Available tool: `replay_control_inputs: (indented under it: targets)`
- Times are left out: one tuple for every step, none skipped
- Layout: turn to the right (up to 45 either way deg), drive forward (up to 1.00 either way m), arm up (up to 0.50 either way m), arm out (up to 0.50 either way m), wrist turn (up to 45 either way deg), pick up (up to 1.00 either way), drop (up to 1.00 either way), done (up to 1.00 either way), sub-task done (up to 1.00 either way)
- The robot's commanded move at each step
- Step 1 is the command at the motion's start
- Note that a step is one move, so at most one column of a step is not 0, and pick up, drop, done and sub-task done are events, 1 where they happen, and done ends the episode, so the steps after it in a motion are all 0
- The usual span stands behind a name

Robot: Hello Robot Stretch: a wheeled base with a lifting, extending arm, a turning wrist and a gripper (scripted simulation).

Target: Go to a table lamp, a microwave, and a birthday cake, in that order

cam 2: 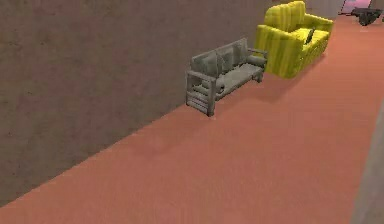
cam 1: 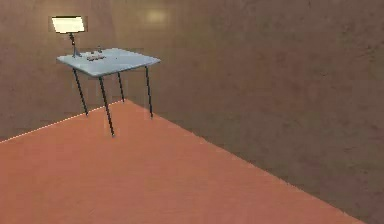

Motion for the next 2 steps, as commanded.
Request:
replay_control_inputs:
  targets:
    - [42.0,0.00,0.00,0.00,0.0,0.00,0.00,0.00,0.00]
    - [0.0,0.20,0.00,0.00,0.0,0.00,0.00,0.00,0.00]
